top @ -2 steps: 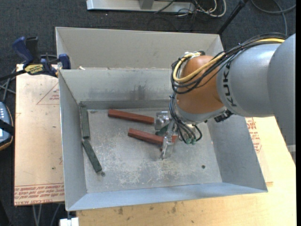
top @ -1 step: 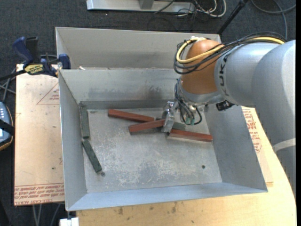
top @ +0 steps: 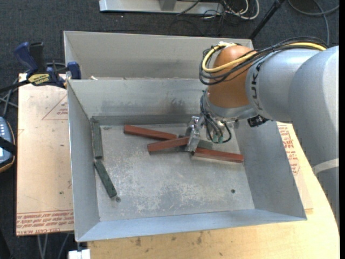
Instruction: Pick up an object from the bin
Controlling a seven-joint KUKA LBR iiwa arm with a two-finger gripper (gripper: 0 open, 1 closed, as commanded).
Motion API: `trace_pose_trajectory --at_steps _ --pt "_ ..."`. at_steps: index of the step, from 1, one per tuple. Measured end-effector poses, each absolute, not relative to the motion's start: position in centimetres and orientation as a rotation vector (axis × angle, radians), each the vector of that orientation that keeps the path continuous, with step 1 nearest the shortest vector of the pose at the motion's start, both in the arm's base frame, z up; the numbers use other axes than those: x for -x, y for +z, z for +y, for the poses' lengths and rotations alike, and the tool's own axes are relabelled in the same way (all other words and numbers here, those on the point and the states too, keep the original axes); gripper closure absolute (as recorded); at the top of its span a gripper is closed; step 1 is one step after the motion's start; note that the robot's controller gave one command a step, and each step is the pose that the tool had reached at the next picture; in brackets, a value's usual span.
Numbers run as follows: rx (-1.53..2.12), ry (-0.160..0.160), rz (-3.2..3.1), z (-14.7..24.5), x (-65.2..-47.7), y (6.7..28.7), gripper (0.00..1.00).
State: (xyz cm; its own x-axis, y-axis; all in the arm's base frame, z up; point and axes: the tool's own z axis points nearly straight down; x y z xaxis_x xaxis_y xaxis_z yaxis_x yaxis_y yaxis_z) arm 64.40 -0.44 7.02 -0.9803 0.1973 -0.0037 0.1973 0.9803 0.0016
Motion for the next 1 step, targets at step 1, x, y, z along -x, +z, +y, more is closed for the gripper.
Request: trace_pose_trajectory --at_steps 1 --pt "-0.403 0.002 3.113 -1.34 -59.92 17.25 1.00"
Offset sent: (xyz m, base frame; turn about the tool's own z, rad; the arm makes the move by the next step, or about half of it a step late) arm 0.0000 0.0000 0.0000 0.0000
